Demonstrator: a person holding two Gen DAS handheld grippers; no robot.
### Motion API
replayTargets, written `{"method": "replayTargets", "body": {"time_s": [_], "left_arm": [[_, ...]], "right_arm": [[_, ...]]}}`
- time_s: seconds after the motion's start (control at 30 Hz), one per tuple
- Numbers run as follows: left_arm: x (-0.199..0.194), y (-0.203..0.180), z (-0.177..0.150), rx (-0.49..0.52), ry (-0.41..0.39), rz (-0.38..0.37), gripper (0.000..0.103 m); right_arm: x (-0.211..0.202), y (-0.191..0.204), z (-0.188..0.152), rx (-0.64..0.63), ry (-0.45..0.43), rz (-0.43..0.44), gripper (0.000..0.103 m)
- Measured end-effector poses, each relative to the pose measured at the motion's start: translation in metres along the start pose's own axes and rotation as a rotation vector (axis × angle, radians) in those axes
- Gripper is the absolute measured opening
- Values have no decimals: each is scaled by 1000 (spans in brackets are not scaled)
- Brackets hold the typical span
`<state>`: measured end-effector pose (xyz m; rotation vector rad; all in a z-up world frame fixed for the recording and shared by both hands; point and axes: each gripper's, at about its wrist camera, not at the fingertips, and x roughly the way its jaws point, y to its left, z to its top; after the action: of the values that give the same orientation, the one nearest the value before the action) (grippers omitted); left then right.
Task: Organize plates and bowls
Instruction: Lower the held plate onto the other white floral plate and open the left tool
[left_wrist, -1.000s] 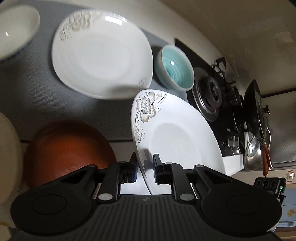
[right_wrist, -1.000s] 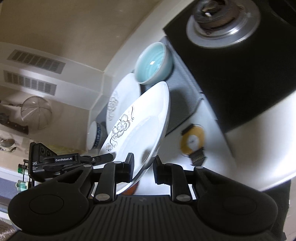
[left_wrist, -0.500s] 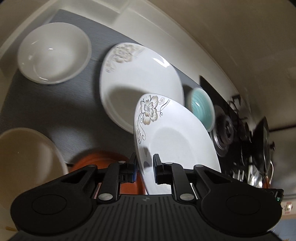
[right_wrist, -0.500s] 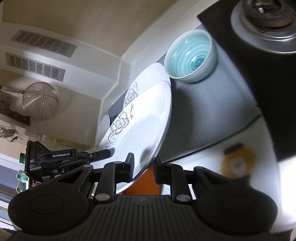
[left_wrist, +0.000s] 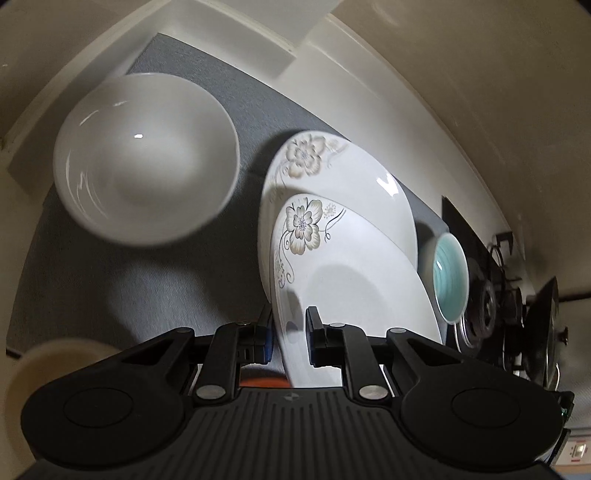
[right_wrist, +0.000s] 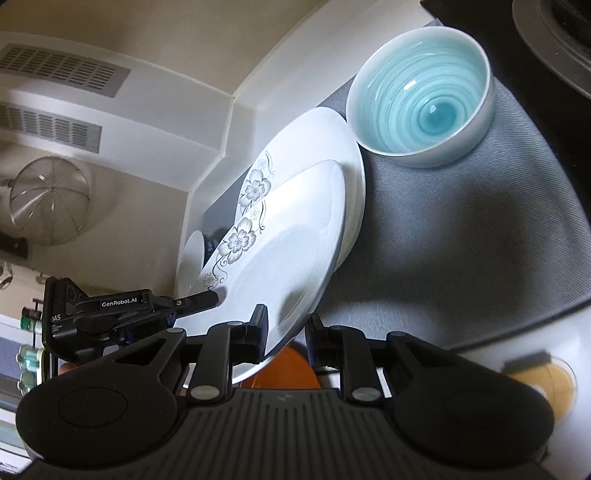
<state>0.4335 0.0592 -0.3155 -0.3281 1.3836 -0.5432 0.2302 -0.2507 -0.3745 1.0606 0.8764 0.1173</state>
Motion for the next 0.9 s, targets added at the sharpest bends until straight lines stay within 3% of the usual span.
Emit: {"method": "replayTargets", "body": {"time_s": [0.33, 0.6, 0.9], "left_arm": [[16, 0, 18, -8, -19, 19, 17], [27, -6, 28, 6, -7, 21, 17], [27, 28, 19, -195, 58, -110, 17]], "right_arm": [[19, -9, 24, -20, -5, -13, 22], [29, -14, 38, -9, -56, -82, 19], [27, -12, 32, 19, -143, -141, 15]]}}
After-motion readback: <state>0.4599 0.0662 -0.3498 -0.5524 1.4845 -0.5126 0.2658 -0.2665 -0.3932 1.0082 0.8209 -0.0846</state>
